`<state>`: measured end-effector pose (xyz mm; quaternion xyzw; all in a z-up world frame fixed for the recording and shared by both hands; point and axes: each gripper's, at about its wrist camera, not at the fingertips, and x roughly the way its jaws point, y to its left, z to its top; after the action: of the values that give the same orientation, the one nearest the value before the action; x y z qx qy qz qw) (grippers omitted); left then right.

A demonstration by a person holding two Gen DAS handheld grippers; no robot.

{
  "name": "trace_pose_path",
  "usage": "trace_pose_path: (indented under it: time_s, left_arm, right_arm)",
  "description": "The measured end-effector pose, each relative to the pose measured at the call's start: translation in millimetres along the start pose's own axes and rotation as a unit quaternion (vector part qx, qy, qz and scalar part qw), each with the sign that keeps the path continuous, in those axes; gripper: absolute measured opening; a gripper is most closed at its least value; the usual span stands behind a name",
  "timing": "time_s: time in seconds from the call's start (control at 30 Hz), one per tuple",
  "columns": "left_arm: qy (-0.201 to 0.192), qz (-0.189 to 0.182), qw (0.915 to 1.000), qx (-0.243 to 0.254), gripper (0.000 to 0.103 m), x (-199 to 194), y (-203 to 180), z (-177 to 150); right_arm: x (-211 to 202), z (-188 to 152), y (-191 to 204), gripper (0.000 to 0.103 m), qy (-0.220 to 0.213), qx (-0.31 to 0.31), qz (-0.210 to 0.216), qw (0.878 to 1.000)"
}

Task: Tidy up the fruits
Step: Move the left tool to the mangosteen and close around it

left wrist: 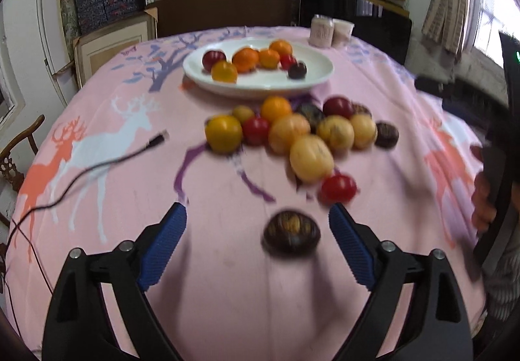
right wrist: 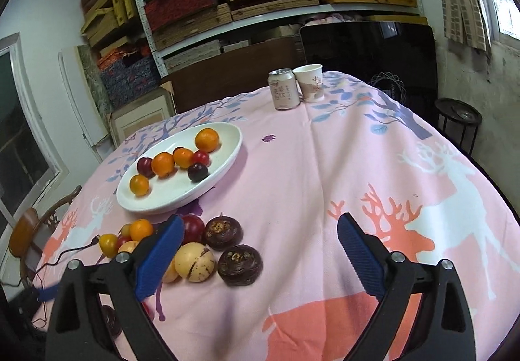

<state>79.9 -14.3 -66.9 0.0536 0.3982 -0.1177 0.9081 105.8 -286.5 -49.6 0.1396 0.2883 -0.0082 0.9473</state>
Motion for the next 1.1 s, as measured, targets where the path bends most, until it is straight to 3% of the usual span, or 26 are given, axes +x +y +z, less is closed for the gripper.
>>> trace_pose_path:
  time_s: [0.1, 0.6, 0.83, 0.87, 1.0, 1.03, 1.1]
  left_arm:
    - [-0.004, 0.001, 1.0000, 0.001, 0.088, -4, 0, -3]
    - [0.066, -0.008, 0.9974, 0.026, 0.088, 21, -3, -5]
    - [0.082, 0.016, 0.9958, 0.037, 0.090, 28, -2, -5]
    - [0.079, 0.022, 0.9958, 0.039, 0.090, 27, -1, -5]
    - [0.043, 0.103, 0.9905, 0.080, 0.091, 28, 5, 4]
    - [0.041, 0.126, 0.9879, 0.081, 0.091, 32, 12, 10]
    - [0.043, 0.136, 0.9881, 0.058, 0.090, 37, 25, 20]
  right_arm:
    - [0, 0, 0, 0.096, 0.002, 0.002, 0.005, 1.000]
    - [5, 1, -4, 0.096, 0.017, 0.014, 0.016, 1.000]
    - [6, 0, -3, 0.096, 0.021, 0.011, 0.018, 1.000]
    - [7, 0, -3, 0.096, 0.024, 0.012, 0.020, 0.999]
    - [9, 0, -2, 0.097, 0.027, 0.008, 0.022, 0.999]
    - [9, 0, -2, 0.097, 0.027, 0.007, 0.021, 0.999]
    - [9, 0, -1, 0.097, 0.027, 0.005, 0.019, 0.999]
